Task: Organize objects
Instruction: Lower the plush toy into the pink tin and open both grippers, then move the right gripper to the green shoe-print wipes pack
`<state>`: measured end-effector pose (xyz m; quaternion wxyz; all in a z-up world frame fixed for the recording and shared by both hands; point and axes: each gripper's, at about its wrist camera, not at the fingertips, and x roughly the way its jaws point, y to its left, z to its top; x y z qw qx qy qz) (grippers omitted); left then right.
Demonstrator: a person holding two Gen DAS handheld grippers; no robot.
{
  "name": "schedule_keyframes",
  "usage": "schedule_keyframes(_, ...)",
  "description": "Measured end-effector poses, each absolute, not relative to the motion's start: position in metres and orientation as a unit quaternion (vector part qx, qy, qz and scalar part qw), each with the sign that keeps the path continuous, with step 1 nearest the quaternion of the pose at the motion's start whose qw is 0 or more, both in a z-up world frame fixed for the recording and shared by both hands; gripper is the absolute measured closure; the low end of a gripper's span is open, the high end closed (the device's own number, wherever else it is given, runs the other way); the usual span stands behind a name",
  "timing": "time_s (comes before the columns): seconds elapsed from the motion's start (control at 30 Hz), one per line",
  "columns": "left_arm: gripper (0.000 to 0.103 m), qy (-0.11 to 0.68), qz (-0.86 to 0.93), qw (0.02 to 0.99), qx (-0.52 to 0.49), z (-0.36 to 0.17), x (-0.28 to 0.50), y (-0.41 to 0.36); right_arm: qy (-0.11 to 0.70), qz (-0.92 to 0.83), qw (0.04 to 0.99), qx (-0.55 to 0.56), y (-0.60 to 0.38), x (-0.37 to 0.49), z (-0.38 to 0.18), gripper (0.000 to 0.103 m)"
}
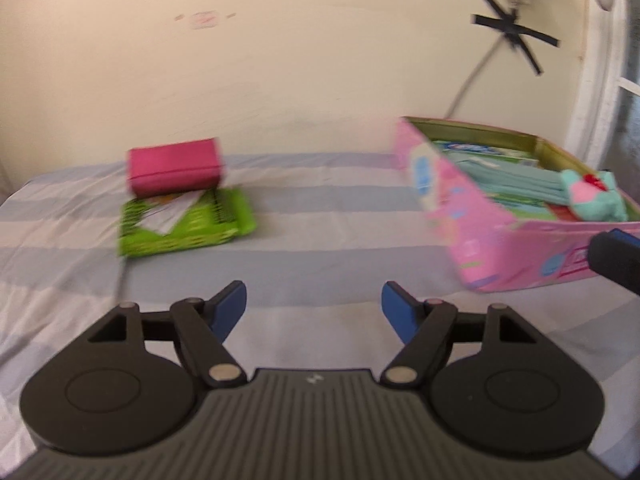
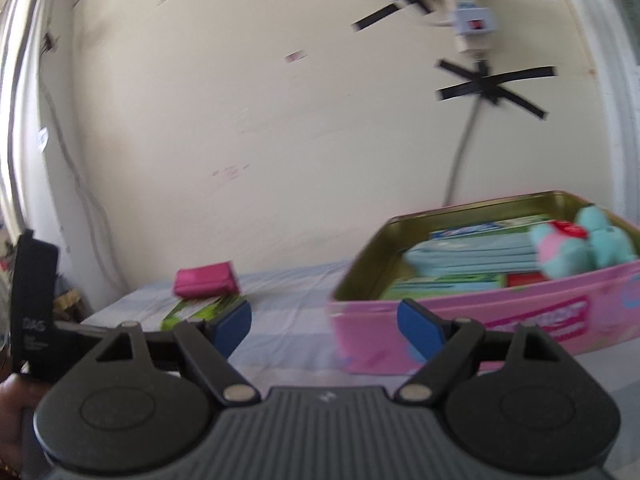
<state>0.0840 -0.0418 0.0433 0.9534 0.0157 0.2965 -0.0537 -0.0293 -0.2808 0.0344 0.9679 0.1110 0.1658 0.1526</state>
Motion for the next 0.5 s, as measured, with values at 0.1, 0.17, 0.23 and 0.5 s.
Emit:
schedule_keyframes(0.1,0.027,0.3,-0.035,0.953,0.016,0.037,0.084,-0.02,0.177,0.172,0.965,0.095,-0.256,-0.026,0.032,0.019)
schedule_keyframes(0.17,0.026,0.304,-0.024,0.952,0.016,0.033,0.085,-0.005,0.189,0.182,0.961,0.086,-0.239,-0.023,0.029,0.019)
schedule_keyframes(0.23,0.026,0.308,-0.014,0.951,0.013,0.028,0.085,0.011,0.204,0.192,0.957,0.078,-0.224,-0.016,0.025,0.019)
schedule_keyframes(0.5,0.026,0.298,0.072,0.952,-0.02,0.015,0.087,0.098,0.275,0.226,0.934,0.035,-0.163,0.027,0.01,0.018)
